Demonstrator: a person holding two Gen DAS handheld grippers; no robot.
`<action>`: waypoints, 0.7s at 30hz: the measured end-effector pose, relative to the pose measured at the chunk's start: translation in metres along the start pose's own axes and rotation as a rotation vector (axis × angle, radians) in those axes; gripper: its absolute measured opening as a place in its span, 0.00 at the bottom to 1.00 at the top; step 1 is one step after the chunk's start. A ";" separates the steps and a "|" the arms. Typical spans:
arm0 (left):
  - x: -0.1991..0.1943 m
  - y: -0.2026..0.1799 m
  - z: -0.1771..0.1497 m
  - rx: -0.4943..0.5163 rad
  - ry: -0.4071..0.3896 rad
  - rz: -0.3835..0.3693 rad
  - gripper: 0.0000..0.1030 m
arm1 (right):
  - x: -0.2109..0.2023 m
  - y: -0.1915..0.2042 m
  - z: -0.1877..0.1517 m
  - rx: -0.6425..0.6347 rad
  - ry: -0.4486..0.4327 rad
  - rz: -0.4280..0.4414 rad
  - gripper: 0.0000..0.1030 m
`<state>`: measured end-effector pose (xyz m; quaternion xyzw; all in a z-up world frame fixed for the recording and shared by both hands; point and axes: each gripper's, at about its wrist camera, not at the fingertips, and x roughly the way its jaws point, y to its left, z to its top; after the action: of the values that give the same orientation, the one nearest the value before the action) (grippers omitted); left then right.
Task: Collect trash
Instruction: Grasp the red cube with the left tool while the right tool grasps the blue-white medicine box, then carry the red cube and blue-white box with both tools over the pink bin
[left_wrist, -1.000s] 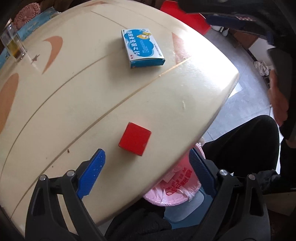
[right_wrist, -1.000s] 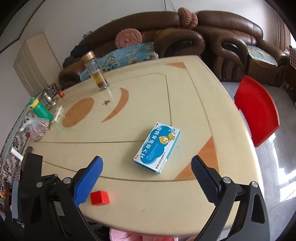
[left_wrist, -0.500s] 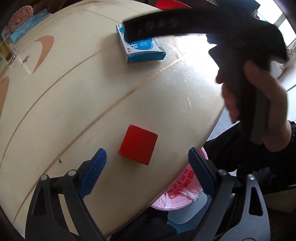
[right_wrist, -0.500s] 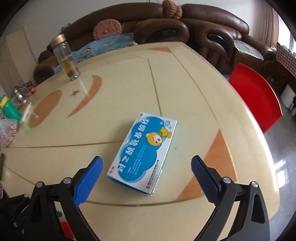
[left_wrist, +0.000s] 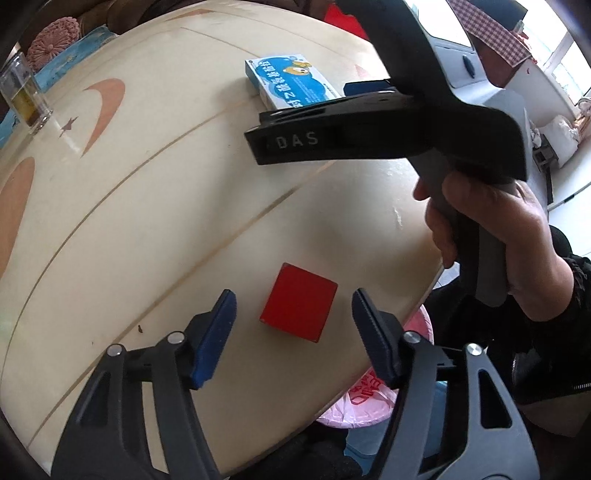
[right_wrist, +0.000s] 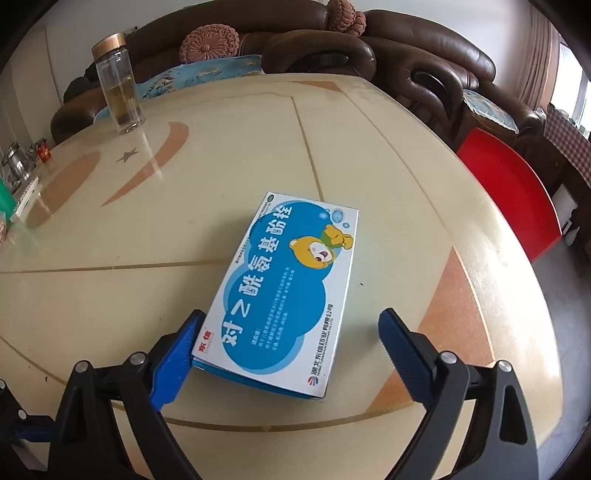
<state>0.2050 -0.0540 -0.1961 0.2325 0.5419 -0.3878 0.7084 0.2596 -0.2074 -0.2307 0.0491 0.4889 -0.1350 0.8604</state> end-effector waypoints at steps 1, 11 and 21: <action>0.000 0.000 0.001 -0.007 0.003 0.006 0.57 | -0.001 -0.001 -0.001 0.001 -0.005 -0.001 0.83; -0.004 -0.002 0.004 -0.032 0.012 0.038 0.37 | -0.008 -0.013 -0.002 -0.002 -0.013 0.015 0.58; -0.014 0.011 0.003 -0.097 -0.002 0.053 0.36 | -0.021 -0.028 -0.008 0.016 -0.026 0.046 0.57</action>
<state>0.2142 -0.0458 -0.1827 0.2118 0.5528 -0.3426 0.7295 0.2350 -0.2286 -0.2151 0.0654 0.4754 -0.1197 0.8691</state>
